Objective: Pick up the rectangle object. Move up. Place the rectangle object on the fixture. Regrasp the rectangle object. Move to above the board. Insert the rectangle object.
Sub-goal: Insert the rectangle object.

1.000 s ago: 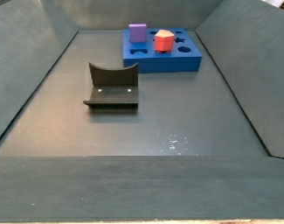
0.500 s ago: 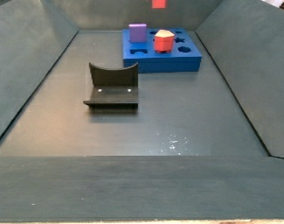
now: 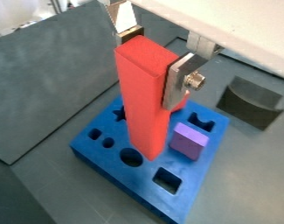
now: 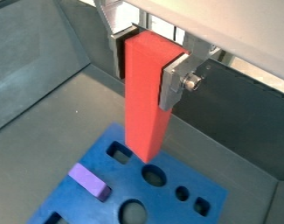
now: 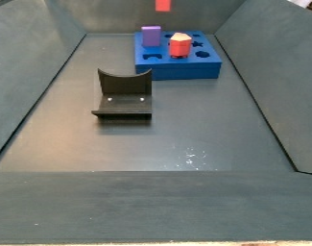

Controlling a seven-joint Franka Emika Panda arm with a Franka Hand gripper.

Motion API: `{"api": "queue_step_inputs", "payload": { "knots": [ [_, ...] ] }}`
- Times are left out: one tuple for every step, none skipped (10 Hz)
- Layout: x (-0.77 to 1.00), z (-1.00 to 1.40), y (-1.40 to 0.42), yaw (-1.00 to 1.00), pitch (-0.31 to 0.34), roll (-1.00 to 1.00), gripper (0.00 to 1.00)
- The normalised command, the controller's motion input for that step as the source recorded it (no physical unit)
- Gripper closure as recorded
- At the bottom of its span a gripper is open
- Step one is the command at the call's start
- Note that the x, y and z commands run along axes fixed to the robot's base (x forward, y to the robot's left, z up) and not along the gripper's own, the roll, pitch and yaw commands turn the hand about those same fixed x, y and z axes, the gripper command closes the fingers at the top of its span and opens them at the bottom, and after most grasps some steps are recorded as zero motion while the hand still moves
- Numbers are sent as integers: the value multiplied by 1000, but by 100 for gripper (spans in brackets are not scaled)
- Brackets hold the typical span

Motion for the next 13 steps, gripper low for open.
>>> {"api": "queue_step_inputs", "payload": {
  "knots": [
    [731,-131,69,-154,0,-23,100],
    [669,-254,0,0,0,33,100],
    [634,-340,0,0,0,64,100],
    [646,-323,29,-6,0,26,100],
    [637,-269,26,0,0,40,100],
    [591,-331,0,0,6,74,100],
    [489,-643,0,0,0,151,100],
    [429,-926,0,14,0,161,100],
    [420,-866,31,203,0,126,100],
    [314,-743,111,386,0,53,100],
    [246,-754,94,534,0,51,100],
    [266,-694,163,691,0,61,100],
    [234,-614,123,780,23,74,100]
  ]
}}
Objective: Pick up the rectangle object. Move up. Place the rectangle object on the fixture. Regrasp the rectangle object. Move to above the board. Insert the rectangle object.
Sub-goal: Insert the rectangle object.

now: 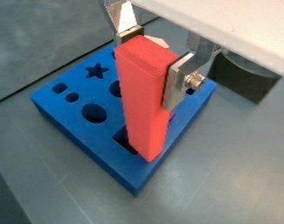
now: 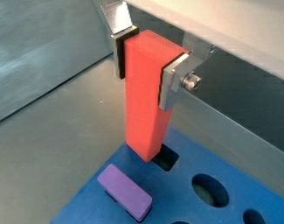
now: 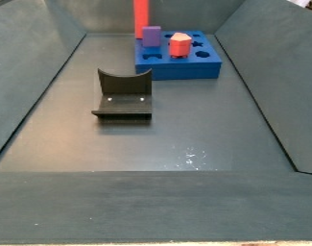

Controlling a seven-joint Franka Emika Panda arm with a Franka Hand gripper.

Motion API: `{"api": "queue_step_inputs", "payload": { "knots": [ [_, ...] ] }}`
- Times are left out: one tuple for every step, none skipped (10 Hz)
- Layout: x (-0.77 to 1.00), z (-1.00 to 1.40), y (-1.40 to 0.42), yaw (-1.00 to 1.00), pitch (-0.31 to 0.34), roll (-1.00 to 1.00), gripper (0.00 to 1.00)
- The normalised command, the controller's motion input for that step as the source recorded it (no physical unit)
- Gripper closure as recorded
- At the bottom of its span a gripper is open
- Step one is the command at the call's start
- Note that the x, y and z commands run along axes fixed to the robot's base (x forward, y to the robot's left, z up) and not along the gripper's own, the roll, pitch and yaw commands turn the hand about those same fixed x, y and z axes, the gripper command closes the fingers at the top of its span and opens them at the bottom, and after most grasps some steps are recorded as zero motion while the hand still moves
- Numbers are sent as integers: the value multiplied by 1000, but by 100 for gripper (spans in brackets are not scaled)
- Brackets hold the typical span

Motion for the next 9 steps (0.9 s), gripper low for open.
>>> {"api": "queue_step_inputs", "payload": {
  "knots": [
    [0,-120,0,383,0,0,100],
    [-180,-209,40,0,0,170,100],
    [-323,-426,20,0,0,284,100],
    [-583,-414,11,0,0,167,100],
    [-317,-269,91,0,0,60,100],
    [0,-77,-343,0,0,54,100],
    [-20,-280,-643,0,-20,44,100],
    [-134,-294,-697,60,-50,0,100],
    [-151,-209,-466,129,-61,-24,100]
  ]
}}
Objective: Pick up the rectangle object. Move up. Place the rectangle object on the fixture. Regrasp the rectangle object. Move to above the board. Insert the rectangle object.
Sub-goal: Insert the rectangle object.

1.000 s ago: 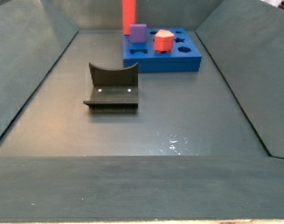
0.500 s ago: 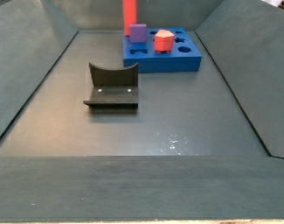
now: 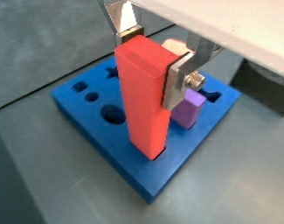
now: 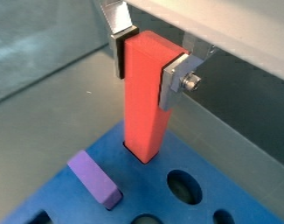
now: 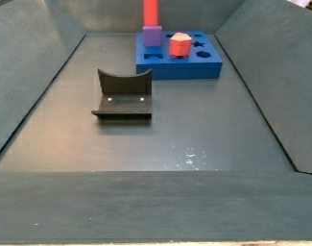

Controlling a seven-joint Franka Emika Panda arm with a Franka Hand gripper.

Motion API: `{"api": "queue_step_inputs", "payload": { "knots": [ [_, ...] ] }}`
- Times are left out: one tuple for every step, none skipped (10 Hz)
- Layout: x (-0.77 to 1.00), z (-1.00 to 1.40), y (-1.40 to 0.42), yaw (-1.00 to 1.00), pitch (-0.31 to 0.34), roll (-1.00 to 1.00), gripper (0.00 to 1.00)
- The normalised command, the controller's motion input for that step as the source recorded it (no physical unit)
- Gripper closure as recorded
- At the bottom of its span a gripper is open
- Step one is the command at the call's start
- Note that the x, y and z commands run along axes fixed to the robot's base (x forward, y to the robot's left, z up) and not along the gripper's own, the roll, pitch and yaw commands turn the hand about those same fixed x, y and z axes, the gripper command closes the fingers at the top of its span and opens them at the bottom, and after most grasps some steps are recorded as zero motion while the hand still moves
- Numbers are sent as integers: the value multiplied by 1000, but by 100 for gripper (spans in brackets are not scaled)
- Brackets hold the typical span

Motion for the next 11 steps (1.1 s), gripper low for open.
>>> {"api": "queue_step_inputs", "payload": {
  "knots": [
    [-140,0,-117,109,-40,0,100],
    [0,-49,0,0,0,11,100],
    [0,-411,0,0,-119,21,100],
    [29,-1000,-3,0,-120,16,100],
    [0,-1000,-17,0,-47,0,100],
    [0,-997,0,0,-130,0,100],
    [0,-1000,0,0,-91,-16,100],
    [0,-1000,0,0,-100,0,100],
    [0,-1000,0,0,-99,0,100],
    [0,-1000,0,0,-101,0,100],
    [0,-1000,0,0,-94,0,100]
  ]
}}
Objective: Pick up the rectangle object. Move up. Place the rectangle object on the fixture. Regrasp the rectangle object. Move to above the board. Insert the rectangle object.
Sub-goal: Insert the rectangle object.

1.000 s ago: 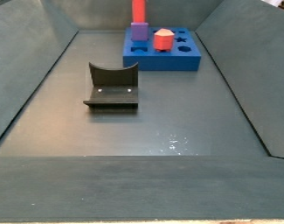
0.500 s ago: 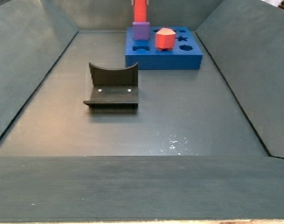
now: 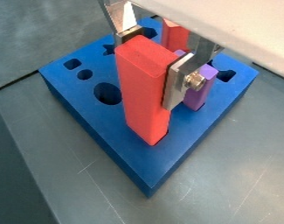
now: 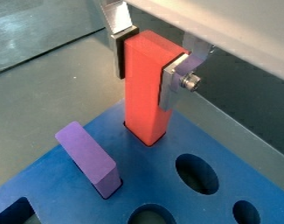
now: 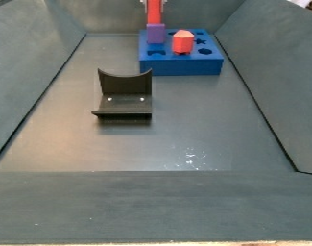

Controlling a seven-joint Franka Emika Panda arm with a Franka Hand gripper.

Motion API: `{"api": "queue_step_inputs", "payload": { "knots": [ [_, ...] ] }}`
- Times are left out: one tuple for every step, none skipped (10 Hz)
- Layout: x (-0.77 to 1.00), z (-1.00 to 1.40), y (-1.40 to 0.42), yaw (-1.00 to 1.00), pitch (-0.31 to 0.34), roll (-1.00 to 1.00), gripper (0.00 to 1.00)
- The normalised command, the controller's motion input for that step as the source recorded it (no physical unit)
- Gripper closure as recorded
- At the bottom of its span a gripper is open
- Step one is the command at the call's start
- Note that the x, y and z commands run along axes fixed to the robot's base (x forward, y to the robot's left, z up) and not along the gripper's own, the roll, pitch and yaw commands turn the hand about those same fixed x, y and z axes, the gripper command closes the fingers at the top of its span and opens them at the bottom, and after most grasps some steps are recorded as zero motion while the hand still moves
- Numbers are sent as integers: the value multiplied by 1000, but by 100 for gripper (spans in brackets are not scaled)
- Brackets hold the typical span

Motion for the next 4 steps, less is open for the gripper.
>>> {"api": "queue_step_inputs", "payload": {
  "knots": [
    [0,-1000,0,0,-99,0,100],
    [-3,0,0,0,-10,0,100],
    [0,-23,0,0,0,0,100],
    [0,0,0,0,0,0,100]
  ]
}}
